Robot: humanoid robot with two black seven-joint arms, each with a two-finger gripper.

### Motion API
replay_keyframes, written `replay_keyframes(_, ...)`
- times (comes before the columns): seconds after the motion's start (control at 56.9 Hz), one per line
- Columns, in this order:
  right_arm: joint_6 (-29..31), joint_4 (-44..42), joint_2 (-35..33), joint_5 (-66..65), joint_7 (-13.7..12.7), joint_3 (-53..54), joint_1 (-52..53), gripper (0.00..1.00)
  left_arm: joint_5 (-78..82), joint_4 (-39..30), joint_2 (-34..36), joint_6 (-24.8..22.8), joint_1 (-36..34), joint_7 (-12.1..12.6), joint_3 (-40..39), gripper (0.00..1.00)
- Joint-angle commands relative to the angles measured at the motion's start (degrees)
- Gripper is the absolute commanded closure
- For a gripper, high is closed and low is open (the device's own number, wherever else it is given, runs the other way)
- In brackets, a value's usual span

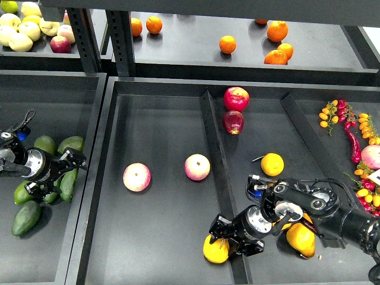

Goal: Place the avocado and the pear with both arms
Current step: 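Carry the pear into the pear bin and open the right gripper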

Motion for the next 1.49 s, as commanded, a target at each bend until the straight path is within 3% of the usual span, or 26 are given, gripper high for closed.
replay_keyframes(0.0,0.05,-0.01,-0.95,6.22,0.02,-0.88,5.90,0.99,0.00,-0.04,-0.03,-0.01,-0.07,0.00,0.00,0.00)
replay_keyframes(0.351,0.05,2.27,-4.90,11.84,0.02,-5.54,12.50,0.99,0.00,0.04,0.32,-0.01,-0.07,0.00,0.00,0.00)
replay_keyframes(0.773,0.05,10.36,-18.43,20.11,0.02,-20.13,20.58,0.99,0.00,0.04,0.32,-0.01,-0.07,0.00,-0.79,0.00)
replay_keyframes(1.072,0.05,11.07,-18.17,21.95,0.02,-30.15,19.88,0.99,0.00,-0.05,0.06,-0.01,-0.78,0.00,-0.97,0.00)
replay_keyframes(1.476,0.05,8.08,-14.04,20.11,0.02,-30.42,11.89,0.98,-0.09,-0.04,-0.12,-0.01,-0.69,0.00,-1.50,0.01)
